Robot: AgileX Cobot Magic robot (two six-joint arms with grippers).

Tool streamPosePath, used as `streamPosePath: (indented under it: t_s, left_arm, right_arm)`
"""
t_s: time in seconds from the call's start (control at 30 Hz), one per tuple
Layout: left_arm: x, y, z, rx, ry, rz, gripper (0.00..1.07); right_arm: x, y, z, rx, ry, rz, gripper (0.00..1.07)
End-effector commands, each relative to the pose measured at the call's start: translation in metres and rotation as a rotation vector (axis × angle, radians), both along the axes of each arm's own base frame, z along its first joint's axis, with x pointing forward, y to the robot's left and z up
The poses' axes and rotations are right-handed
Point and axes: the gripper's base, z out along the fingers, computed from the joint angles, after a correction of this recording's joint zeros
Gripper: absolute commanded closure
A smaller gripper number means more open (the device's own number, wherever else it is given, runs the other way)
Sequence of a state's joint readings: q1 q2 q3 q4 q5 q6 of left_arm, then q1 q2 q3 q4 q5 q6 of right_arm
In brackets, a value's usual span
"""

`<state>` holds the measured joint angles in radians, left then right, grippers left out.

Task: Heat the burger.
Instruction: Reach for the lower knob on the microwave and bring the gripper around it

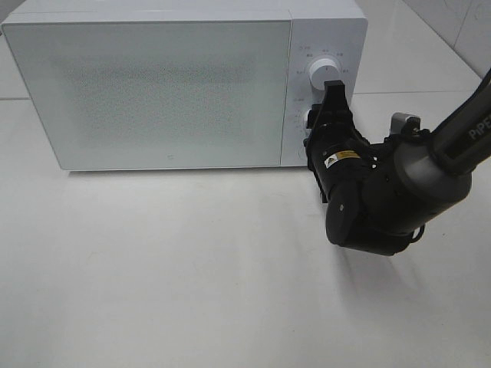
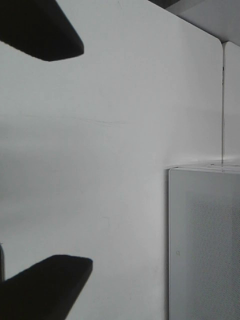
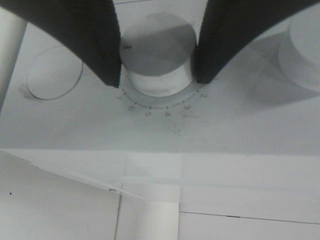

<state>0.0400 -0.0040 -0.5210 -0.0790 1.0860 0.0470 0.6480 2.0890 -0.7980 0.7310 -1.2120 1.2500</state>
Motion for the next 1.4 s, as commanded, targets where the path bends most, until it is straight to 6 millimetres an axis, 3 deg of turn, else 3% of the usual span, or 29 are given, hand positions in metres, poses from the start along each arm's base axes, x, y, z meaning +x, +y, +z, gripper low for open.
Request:
streamPosePath:
  t_s: [0.03, 0.2, 0.33, 0.97, 1.23, 1.4]
  left_arm:
    - [-0.002, 0.0, 0.0, 0.001, -0.029, 0.005, 0.09]
    - [-0.002, 0.0, 0.0, 0.001, -0.029, 0.005, 0.09]
    - [-0.002, 0.0, 0.0, 0.001, -0.029, 0.005, 0.09]
    - [-0.002, 0.0, 0.0, 0.001, -0.029, 0.005, 0.09]
    - [-0.002, 0.0, 0.0, 0.001, -0.029, 0.005, 0.09]
    - [-0.002, 0.0, 0.0, 0.001, -0.029, 0.005, 0.09]
  right_arm:
    - [0.004, 0.014, 0.018, 0.055, -0.134, 0.103, 0.97]
    - [0.004, 0.014, 0.018, 0.211, -0.127, 0.084, 0.97]
    - [0.004, 0.013, 0.018, 0.24, -0.124, 0.071, 0.97]
    - [0.004, 0.013, 0.018, 0.151, -0.128, 0.078, 0.92]
    - [0.004, 0.007, 0.019, 0.103, -0.147, 0.021, 0.79]
    - [0.004, 0.003, 0.021, 0.097, -0.17, -0.019, 0.61]
